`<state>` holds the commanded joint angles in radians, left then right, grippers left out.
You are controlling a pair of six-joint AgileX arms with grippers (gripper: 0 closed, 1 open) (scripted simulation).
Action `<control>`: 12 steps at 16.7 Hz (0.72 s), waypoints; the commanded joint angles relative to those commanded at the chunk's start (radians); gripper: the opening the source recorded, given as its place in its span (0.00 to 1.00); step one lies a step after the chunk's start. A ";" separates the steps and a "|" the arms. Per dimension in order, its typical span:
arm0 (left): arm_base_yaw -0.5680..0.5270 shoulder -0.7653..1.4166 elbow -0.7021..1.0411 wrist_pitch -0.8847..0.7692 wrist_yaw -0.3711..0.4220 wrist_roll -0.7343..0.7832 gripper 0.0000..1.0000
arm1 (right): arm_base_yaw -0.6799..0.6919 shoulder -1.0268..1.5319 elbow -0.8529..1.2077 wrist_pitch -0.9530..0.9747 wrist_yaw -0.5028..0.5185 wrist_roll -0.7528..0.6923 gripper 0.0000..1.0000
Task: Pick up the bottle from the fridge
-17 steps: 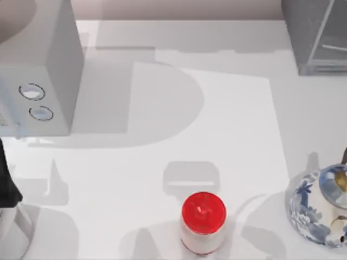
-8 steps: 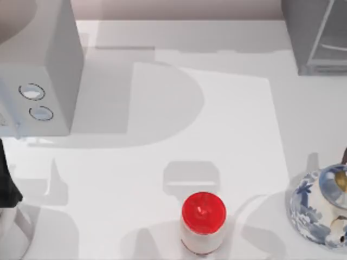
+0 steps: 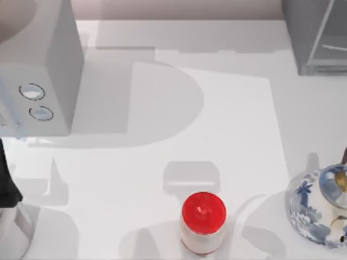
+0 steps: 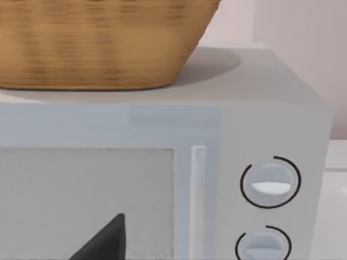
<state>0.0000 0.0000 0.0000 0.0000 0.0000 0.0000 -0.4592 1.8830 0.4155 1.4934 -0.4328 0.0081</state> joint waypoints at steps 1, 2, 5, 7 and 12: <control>0.000 0.000 0.000 0.000 0.000 0.000 1.00 | 0.021 0.024 0.067 -0.038 0.021 0.000 1.00; 0.000 0.000 0.000 0.000 0.000 0.000 1.00 | 0.042 0.049 0.130 -0.077 0.044 0.000 1.00; 0.000 0.000 0.000 0.000 0.000 0.000 1.00 | 0.110 0.121 0.332 -0.204 0.114 0.001 1.00; 0.000 0.000 0.000 0.000 0.000 0.000 1.00 | 0.151 0.160 0.450 -0.281 0.157 0.001 1.00; 0.000 0.000 0.000 0.000 0.000 0.000 1.00 | 0.201 0.207 0.564 -0.383 0.209 0.003 1.00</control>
<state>0.0000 0.0000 0.0000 0.0000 0.0000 0.0000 -0.2579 2.0896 0.9797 1.1104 -0.2241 0.0111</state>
